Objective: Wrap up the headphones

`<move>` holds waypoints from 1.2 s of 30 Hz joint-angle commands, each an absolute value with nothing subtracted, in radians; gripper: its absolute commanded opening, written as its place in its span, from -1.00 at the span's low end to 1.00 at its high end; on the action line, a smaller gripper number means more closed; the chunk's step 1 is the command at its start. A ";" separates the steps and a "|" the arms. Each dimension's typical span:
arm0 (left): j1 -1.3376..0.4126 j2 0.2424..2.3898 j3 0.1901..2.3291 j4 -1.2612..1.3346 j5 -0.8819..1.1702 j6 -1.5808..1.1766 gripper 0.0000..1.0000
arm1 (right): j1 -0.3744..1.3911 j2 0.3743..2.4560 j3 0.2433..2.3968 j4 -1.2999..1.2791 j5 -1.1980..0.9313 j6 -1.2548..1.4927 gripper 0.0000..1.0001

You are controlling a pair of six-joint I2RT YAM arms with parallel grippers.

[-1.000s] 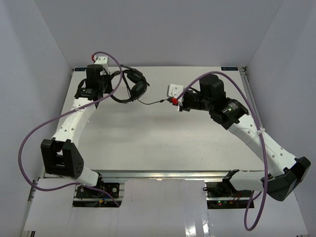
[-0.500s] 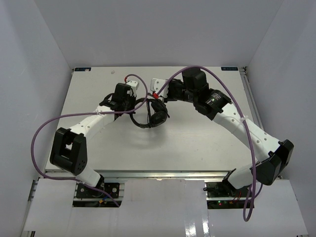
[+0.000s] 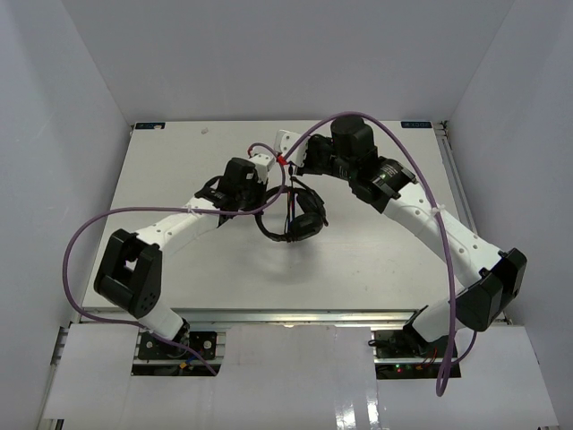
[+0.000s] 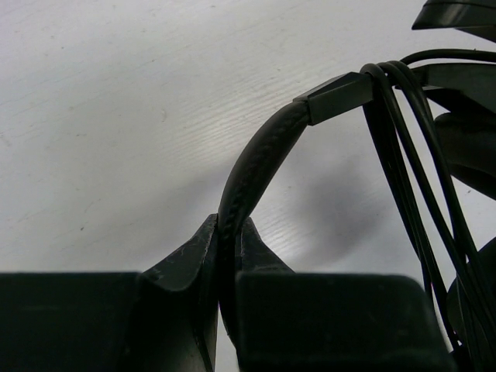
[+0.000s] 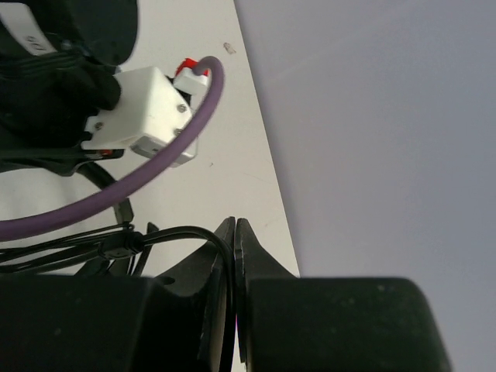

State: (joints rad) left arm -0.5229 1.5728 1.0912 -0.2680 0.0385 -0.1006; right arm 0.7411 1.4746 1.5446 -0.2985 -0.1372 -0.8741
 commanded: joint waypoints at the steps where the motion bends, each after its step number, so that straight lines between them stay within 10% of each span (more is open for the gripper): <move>1: -0.564 1.486 1.071 -0.221 0.115 -0.098 -1.00 | 0.695 1.463 1.527 -0.119 -0.121 -0.810 -0.85; 36: -0.623 1.228 1.137 -0.270 0.217 -0.032 -1.00 | 0.411 1.491 1.312 -0.098 -0.489 -0.629 -0.85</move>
